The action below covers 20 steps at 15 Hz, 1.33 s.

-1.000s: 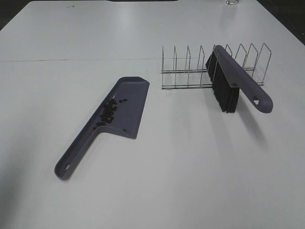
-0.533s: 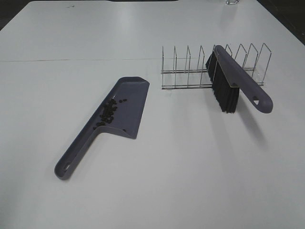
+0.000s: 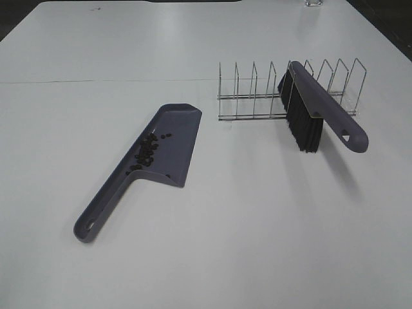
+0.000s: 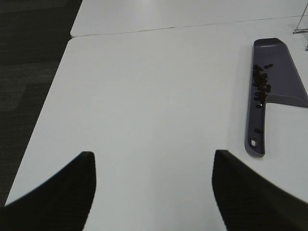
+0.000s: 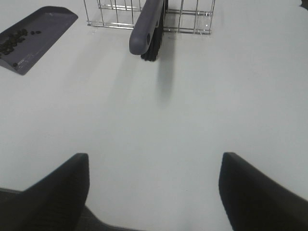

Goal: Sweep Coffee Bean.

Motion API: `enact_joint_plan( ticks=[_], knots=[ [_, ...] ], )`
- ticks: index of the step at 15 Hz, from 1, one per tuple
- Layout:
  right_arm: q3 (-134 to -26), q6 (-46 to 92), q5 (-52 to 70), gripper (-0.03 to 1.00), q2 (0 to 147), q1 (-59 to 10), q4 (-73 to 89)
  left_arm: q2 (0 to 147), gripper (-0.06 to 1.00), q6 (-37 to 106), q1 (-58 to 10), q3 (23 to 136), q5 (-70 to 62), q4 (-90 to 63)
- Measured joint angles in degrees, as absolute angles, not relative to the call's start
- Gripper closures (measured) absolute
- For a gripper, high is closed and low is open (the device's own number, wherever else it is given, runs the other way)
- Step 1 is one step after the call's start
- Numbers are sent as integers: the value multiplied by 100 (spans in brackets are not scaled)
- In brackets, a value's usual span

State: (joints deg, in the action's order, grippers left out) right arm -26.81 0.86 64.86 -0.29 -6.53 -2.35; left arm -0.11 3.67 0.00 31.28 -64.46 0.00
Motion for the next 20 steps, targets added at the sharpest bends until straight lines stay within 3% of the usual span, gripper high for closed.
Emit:
enact_joint_plan(
  ticks=[7,8,10,11,20],
  knots=[
    [-2613,92,6388,30,-29,-653,-252,-34,30,-109,0,2974,-6194,189],
    [-2613,92,6388,30,-29,-653,-252,-34,26,-109,0,2974,-6194,189],
    [-2613,92,6388,30,-29,-653,-252,-34,3,-109,0,2974,-6194,149],
    [-2613,92,6388,30,-29,-653,-252,-34,-3,-109,0,2974,-6194,115],
    [-2613,92,6388,30,-29,-653,-252,-34,-5,-109,0,2974,-6194,0]
  ],
)
